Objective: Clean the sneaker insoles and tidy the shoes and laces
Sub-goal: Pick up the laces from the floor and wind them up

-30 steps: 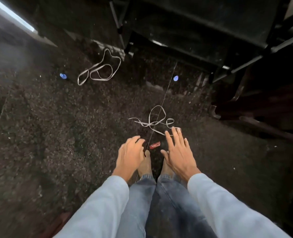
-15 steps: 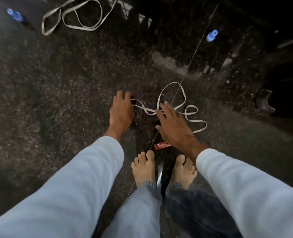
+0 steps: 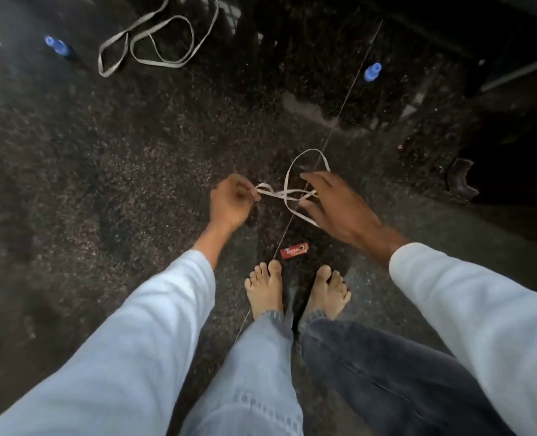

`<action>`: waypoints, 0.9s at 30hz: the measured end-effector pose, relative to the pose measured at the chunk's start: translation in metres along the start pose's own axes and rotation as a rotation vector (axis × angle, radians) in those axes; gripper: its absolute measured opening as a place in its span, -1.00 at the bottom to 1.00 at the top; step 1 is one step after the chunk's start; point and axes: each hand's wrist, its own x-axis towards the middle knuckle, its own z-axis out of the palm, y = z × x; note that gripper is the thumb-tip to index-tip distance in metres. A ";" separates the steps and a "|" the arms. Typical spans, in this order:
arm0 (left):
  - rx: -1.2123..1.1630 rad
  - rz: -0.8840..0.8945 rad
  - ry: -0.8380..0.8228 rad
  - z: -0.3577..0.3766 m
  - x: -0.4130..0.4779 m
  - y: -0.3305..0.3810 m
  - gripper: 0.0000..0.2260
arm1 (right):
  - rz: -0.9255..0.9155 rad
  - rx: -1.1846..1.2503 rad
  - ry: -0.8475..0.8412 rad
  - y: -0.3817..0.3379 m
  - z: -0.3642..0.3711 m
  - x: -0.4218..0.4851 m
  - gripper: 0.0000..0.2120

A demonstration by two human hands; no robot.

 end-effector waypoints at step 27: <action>-0.504 0.296 -0.774 -0.291 -0.521 0.371 -0.87 | -0.166 0.770 0.127 -0.319 -0.464 -0.366 -0.86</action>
